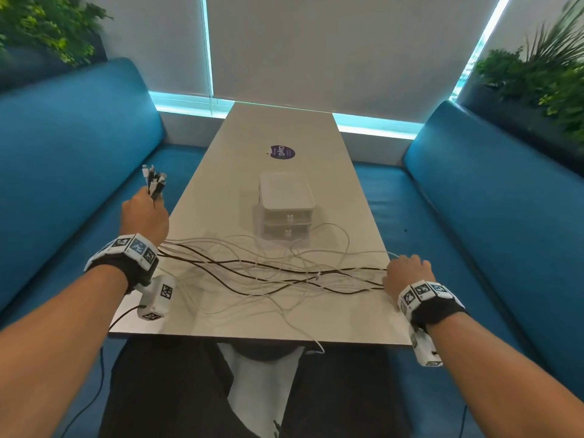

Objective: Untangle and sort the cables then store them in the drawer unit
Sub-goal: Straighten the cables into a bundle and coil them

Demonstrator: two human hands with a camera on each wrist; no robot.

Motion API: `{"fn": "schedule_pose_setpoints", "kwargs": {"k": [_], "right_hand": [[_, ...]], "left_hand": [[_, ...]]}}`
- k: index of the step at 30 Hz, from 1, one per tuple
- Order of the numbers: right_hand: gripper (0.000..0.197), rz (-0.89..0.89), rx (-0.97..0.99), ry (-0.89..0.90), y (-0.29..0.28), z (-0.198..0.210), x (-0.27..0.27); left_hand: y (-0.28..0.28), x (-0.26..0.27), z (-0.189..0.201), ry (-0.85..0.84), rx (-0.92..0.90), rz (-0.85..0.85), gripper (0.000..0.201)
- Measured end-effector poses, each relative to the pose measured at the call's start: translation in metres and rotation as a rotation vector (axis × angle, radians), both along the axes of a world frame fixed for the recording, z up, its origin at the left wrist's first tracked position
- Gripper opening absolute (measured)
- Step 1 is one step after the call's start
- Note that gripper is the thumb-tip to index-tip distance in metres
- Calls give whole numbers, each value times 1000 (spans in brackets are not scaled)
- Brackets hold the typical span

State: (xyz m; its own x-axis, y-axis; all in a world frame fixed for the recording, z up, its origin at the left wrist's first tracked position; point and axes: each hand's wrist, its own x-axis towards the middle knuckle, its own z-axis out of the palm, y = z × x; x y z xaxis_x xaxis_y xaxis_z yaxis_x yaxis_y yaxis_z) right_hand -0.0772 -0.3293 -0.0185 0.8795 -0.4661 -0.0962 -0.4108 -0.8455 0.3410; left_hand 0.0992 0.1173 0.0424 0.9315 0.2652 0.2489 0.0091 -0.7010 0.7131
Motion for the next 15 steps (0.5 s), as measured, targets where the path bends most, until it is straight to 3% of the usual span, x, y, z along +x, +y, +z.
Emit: {"fn": "schedule_pose_setpoints", "kwargs": {"k": [4, 6, 8, 10, 12, 15], "right_hand": [[40, 154, 30, -317, 16, -3, 5], [52, 250, 218, -388, 28, -1, 10], [57, 297, 560, -288, 44, 2, 15], [55, 279, 691, -72, 59, 4, 17], [49, 221, 609, -27, 62, 5, 17], [39, 69, 177, 48, 47, 9, 13]], "left_hand": [[-6, 0, 0, -20, -12, 7, 34], [-10, 2, 1, -41, -45, -1, 32], [-15, 3, 3, -77, -84, -14, 31], [-18, 6, 7, -113, -103, -34, 32], [-17, 9, 12, -142, -120, -45, 33], [-13, 10, 22, -182, -204, -41, 36]]}}
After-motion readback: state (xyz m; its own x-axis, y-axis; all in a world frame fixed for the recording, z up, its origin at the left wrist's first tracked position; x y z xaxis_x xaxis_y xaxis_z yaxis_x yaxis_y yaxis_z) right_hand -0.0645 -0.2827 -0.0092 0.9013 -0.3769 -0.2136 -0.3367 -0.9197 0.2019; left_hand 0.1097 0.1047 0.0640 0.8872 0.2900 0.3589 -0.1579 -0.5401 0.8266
